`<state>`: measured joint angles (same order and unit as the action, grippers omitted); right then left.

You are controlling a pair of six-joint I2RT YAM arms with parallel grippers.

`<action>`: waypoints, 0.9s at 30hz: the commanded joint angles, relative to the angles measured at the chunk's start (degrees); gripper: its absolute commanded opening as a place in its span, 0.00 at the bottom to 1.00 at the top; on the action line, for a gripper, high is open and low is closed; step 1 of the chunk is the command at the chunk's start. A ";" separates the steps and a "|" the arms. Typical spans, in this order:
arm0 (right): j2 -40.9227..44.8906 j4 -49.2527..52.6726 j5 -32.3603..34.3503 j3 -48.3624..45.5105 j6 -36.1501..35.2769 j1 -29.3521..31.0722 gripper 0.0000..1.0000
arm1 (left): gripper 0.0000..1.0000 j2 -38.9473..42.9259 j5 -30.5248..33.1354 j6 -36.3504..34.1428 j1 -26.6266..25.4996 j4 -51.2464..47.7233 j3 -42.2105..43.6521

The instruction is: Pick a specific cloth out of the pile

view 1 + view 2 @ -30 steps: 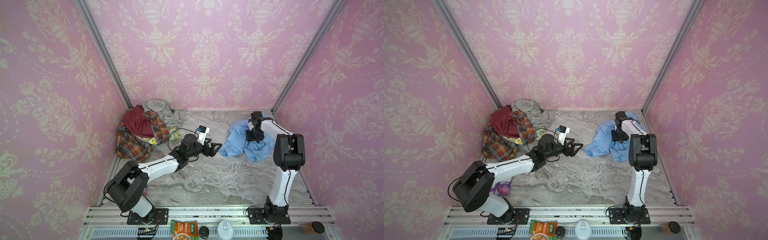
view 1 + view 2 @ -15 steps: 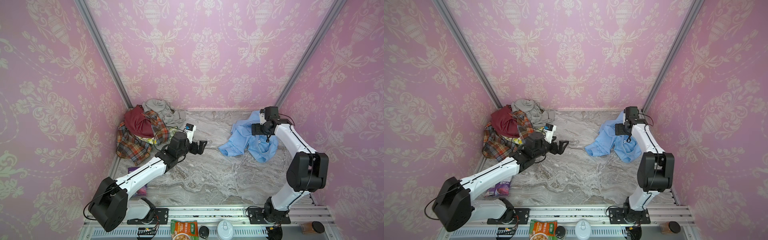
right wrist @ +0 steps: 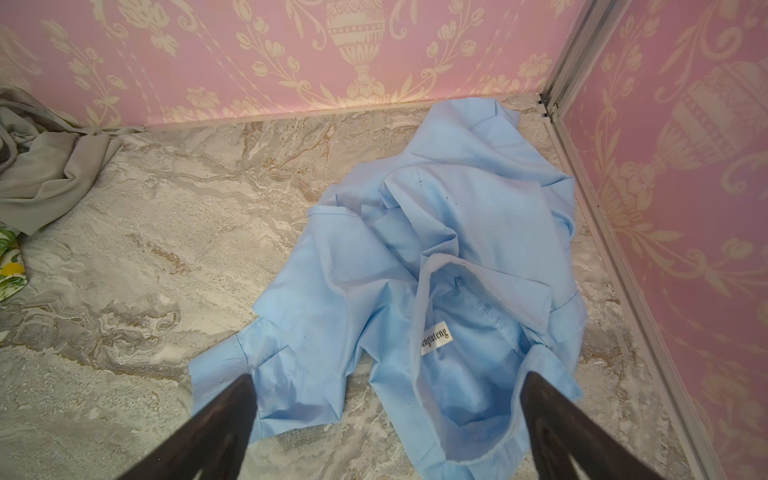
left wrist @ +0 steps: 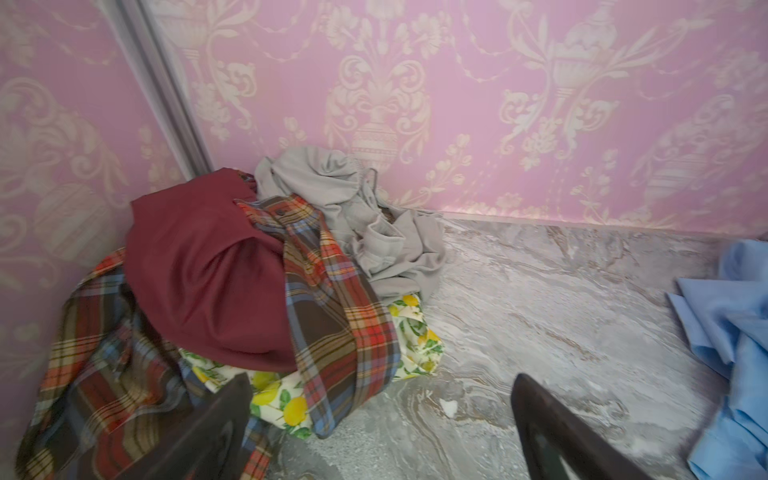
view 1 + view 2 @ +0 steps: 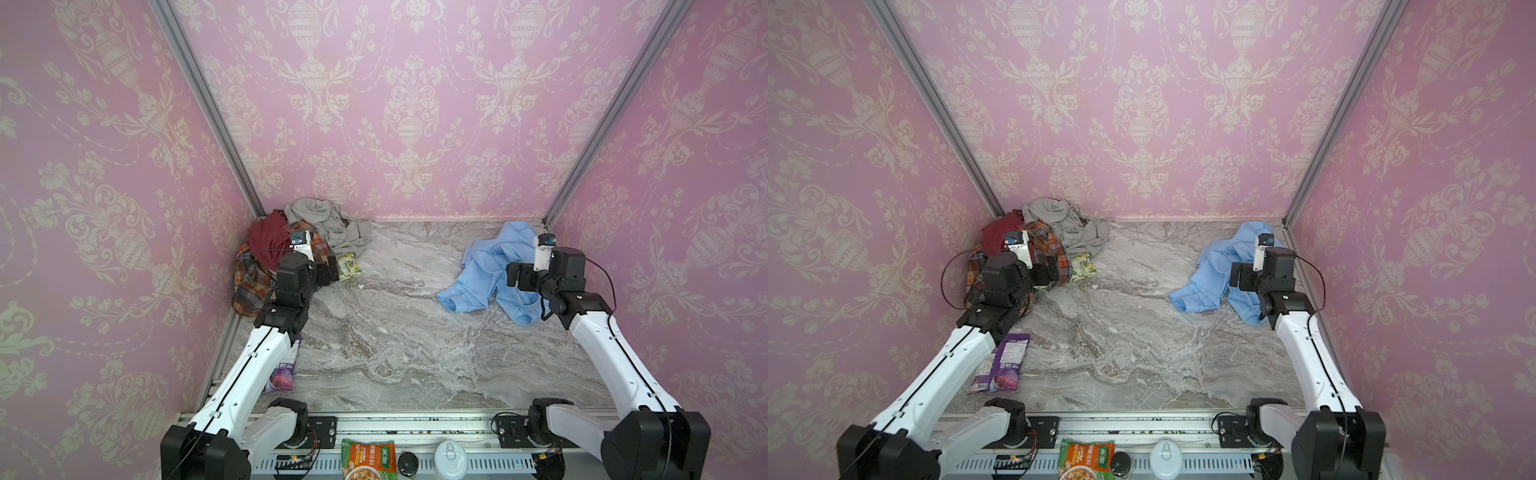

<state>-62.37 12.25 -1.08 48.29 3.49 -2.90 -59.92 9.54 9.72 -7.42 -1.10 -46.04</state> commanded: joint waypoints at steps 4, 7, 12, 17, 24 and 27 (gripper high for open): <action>2.07 -23.56 -3.59 -13.45 1.23 1.24 1.00 | 0.99 -1.69 5.35 -3.55 5.93 14.98 14.70; -0.07 -34.28 -2.98 -20.22 0.87 1.46 1.00 | 0.99 -6.81 1.97 -6.33 6.71 20.38 17.65; -8.45 -50.11 -1.28 -27.82 1.04 1.49 1.00 | 0.99 -16.86 -7.56 -3.85 9.37 33.27 20.13; -15.91 -60.35 0.64 -29.30 0.11 2.05 0.99 | 0.99 -25.77 -15.79 -5.22 12.76 44.24 21.84; -25.09 -69.95 1.99 -30.17 0.16 2.73 0.99 | 0.99 -33.80 -15.58 -5.64 13.57 63.16 27.45; -25.96 -64.66 -0.78 -26.86 -1.04 2.89 0.99 | 0.99 -31.92 -11.35 -6.79 11.88 52.17 24.05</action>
<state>-88.64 -53.82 -1.13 18.17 3.68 -0.43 -92.95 -3.77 5.08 5.54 49.91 -20.93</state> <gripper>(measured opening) 0.988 0.994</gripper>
